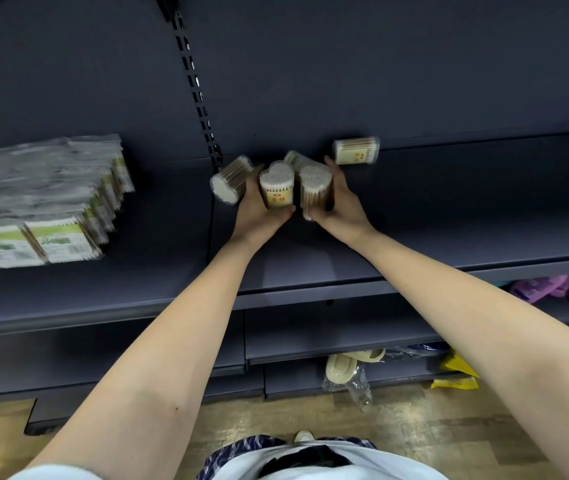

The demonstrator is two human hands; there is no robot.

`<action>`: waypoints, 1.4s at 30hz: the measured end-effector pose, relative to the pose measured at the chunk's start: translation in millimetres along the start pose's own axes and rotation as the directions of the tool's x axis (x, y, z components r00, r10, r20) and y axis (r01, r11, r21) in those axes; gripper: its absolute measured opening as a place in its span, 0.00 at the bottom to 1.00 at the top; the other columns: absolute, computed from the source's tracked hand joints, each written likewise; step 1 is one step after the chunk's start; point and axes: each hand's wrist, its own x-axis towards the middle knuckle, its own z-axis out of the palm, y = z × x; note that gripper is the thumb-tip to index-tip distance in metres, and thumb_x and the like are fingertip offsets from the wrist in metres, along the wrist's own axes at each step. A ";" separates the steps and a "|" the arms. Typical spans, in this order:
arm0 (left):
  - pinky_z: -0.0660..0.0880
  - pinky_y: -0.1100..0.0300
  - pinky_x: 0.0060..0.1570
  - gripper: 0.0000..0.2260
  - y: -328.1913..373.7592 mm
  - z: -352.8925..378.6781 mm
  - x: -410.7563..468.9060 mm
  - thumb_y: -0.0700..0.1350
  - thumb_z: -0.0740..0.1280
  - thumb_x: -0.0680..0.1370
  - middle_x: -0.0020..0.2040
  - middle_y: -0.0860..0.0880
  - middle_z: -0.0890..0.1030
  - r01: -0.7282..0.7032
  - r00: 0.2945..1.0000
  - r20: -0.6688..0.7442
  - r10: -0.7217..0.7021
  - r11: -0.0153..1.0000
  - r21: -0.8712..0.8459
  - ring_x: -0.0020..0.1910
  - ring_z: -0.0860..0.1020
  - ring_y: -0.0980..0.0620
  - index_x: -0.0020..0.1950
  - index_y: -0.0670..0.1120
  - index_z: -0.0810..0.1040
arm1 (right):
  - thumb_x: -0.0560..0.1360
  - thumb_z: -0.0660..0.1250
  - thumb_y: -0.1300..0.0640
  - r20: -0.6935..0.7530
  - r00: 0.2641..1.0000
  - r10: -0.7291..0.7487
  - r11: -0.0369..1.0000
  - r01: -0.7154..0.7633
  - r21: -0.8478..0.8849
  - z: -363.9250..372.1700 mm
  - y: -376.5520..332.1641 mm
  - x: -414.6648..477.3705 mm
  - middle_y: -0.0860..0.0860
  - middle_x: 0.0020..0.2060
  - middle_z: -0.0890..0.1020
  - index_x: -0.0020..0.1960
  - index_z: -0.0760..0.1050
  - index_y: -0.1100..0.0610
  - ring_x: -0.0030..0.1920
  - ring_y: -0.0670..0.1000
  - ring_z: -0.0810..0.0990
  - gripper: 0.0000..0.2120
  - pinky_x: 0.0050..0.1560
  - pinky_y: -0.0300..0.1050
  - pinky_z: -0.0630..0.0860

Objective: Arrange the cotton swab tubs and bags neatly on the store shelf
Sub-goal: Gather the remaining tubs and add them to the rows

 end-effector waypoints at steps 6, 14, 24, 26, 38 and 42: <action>0.67 0.66 0.57 0.37 -1.6 -2.4 0.6 0.41 0.76 0.68 0.64 0.52 0.73 0.015 1.000 0.019 -0.014 0.999 -0.043 0.61 0.70 0.59 0.71 0.48 0.60 | 0.65 0.76 0.50 -0.101 0.994 -0.037 0.993 0.025 -0.118 5.3 4.8 5.6 0.52 0.66 0.70 0.72 0.62 0.55 0.68 0.50 0.67 0.40 0.68 0.45 0.65; 0.69 0.63 0.58 0.37 -5.0 1.0 2.1 0.42 0.76 0.67 0.61 0.52 0.73 0.032 0.995 0.099 -0.028 0.999 -0.039 0.60 0.73 0.56 0.69 0.49 0.59 | 0.70 0.71 0.56 0.049 0.998 0.032 0.999 -0.030 -0.045 0.5 -2.7 -0.9 0.44 0.59 0.72 0.73 0.57 0.51 0.60 0.43 0.70 0.36 0.53 0.32 0.65; 0.75 0.52 0.60 0.34 13.7 -63.2 8.8 0.45 0.78 0.64 0.60 0.48 0.77 -0.035 0.999 0.011 0.036 0.996 -0.084 0.59 0.76 0.53 0.65 0.48 0.64 | 0.68 0.75 0.52 -0.127 0.985 -0.119 0.993 0.115 -0.040 16.8 -49.3 19.6 0.50 0.55 0.79 0.66 0.66 0.57 0.53 0.45 0.77 0.32 0.48 0.32 0.71; 0.77 0.60 0.55 0.32 23.1 -91.6 7.3 0.44 0.78 0.66 0.57 0.50 0.77 -0.060 0.997 -0.047 0.056 0.994 -0.087 0.56 0.77 0.58 0.65 0.47 0.64 | 0.67 0.75 0.50 -0.149 0.972 -0.181 0.983 0.177 -0.042 29.7 -71.1 33.9 0.52 0.56 0.80 0.66 0.66 0.58 0.53 0.46 0.78 0.32 0.49 0.36 0.73; 0.74 0.73 0.43 0.25 3.9 -300.2 -93.7 0.43 0.75 0.70 0.50 0.57 0.78 0.074 0.847 -0.532 -0.017 0.993 0.087 0.47 0.77 0.66 0.63 0.46 0.68 | 0.67 0.75 0.49 0.092 0.917 -0.389 0.917 0.376 0.131 210.9 -198.1 43.6 0.52 0.55 0.81 0.66 0.66 0.58 0.53 0.50 0.80 0.33 0.47 0.39 0.74; 0.75 0.63 0.52 0.25 -26.7 -352.7 -136.7 0.44 0.76 0.69 0.54 0.54 0.79 0.125 0.778 -0.626 -0.049 0.989 0.079 0.53 0.78 0.57 0.61 0.50 0.69 | 0.67 0.75 0.49 0.172 0.874 -0.454 0.887 0.425 0.182 281.5 -239.6 19.3 0.52 0.52 0.82 0.64 0.68 0.58 0.49 0.47 0.80 0.30 0.44 0.36 0.73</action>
